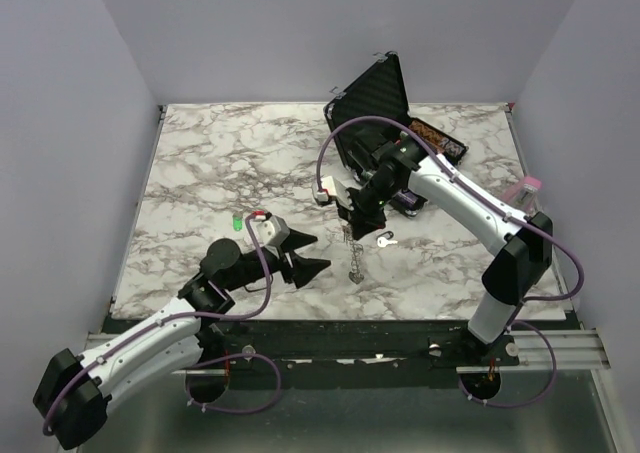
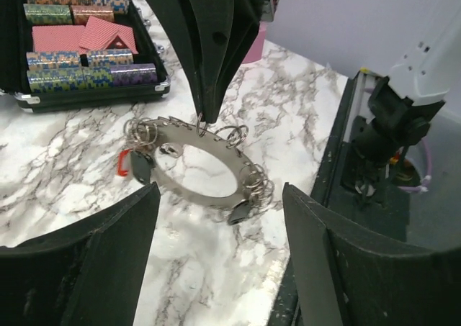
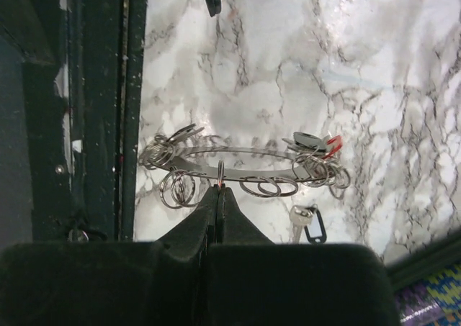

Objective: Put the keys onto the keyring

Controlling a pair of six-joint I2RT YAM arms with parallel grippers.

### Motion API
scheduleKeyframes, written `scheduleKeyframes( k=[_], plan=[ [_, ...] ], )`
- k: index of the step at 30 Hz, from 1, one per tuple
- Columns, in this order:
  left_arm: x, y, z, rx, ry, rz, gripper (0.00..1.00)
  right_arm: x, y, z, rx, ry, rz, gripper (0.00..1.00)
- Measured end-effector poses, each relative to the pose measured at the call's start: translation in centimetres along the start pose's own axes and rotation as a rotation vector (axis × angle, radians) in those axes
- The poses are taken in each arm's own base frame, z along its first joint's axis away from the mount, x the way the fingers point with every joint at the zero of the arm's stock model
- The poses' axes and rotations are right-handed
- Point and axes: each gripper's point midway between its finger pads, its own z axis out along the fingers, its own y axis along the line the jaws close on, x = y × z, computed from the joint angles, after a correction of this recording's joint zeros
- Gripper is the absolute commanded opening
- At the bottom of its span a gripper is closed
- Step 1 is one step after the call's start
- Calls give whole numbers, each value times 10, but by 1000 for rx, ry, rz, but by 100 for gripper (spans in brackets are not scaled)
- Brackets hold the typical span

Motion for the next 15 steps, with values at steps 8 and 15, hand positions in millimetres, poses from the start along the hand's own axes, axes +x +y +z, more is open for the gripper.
scheduleKeyframes(
  k=[8, 15],
  plan=[
    [-4, 10, 30, 25, -29, 103, 66, -1, -14, -5, 41, 58, -2, 2],
    [-8, 5, 55, 80, -50, 143, 59, -4, -15, -3, 38, 64, 9, 2]
  ],
)
